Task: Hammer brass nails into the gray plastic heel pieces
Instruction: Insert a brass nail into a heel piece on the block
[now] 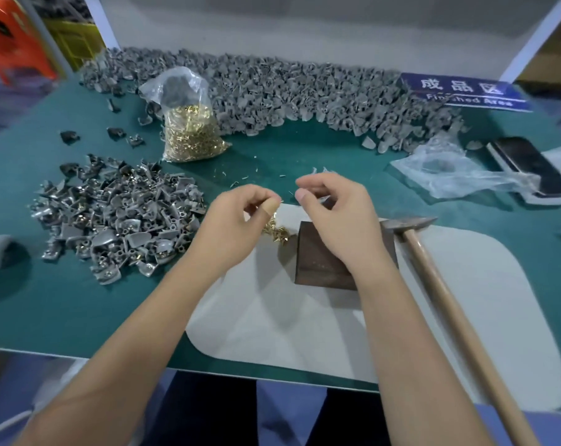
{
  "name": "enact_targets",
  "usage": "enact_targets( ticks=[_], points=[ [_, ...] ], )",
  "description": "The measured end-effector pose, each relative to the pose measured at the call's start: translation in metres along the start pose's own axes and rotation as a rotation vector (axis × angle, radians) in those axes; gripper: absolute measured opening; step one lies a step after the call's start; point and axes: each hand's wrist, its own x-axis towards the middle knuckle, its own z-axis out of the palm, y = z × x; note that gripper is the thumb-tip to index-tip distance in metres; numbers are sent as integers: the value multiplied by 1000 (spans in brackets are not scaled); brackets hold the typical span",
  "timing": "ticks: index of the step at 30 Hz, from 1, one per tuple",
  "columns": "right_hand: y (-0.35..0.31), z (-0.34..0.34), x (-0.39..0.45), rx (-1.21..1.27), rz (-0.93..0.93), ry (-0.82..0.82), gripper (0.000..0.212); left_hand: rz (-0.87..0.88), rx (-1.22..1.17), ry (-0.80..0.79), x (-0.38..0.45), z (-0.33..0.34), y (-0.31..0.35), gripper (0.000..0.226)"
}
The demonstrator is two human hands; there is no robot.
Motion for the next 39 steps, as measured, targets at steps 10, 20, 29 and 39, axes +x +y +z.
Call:
enact_targets(
  ticks=[10, 20, 29, 39],
  points=[
    [5, -10, 8, 369, -26, 121, 11, -140, -387, -173, 42, 20, 27, 24],
    [35, -53, 52, 53, 161, 329, 15, 482, 340, -314, 83, 25, 11, 31],
    [43, -45, 48, -50, 138, 300, 16, 523, 435, -348, 74, 44, 6, 30],
    [34, -44, 39, 39, -131, 111, 17, 423, 51, -63, 67, 44, 9, 24]
  ],
)
